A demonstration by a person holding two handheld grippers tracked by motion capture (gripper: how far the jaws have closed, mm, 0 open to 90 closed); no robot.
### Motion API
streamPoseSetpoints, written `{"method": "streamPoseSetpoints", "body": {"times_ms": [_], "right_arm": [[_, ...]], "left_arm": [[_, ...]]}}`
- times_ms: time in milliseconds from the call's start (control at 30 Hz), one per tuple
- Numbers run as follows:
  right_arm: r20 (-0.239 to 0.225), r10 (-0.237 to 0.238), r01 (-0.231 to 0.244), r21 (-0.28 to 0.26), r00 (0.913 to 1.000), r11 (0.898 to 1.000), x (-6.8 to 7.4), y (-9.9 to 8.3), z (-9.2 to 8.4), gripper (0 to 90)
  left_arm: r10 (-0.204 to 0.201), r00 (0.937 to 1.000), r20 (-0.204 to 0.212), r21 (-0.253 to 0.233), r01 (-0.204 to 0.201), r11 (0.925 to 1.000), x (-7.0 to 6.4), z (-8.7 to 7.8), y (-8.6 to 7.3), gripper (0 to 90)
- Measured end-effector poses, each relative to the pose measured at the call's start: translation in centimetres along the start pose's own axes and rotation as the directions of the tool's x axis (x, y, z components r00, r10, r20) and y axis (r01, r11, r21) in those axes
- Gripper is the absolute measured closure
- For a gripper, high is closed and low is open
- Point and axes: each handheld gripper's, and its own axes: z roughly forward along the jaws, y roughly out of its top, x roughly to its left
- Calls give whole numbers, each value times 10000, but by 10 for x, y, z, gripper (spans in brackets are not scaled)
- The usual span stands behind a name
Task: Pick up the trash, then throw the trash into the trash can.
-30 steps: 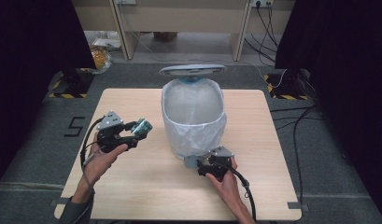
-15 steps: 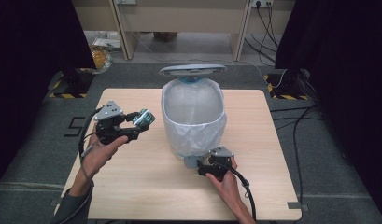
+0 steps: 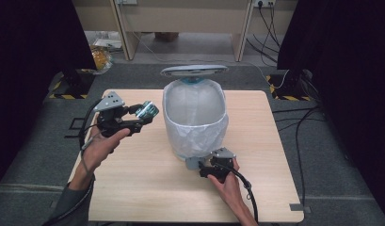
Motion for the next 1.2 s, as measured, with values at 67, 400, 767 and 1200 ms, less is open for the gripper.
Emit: {"method": "streamPoseSetpoints", "body": {"times_ms": [67,400,767,1200], "right_arm": [[-10,6,-6,-2,10000,10000,0,0,0,79],[-10,-9,9,-5,10000,10000,0,0,0,79],[-67,34,-34,39,10000,10000,-1,0,0,79],[-89,92,-92,42,9999,9999,-1,0,0,79]], "left_arm": [[43,10000,7,-13,-43,10000,-1,1,4,424],[35,9997,224,-165,-32,9999,-2,8,19,424],[296,9973,668,-149,-286,9995,-17,19,37,423],[426,9952,877,-155,-414,9990,-29,38,46,423]]}}
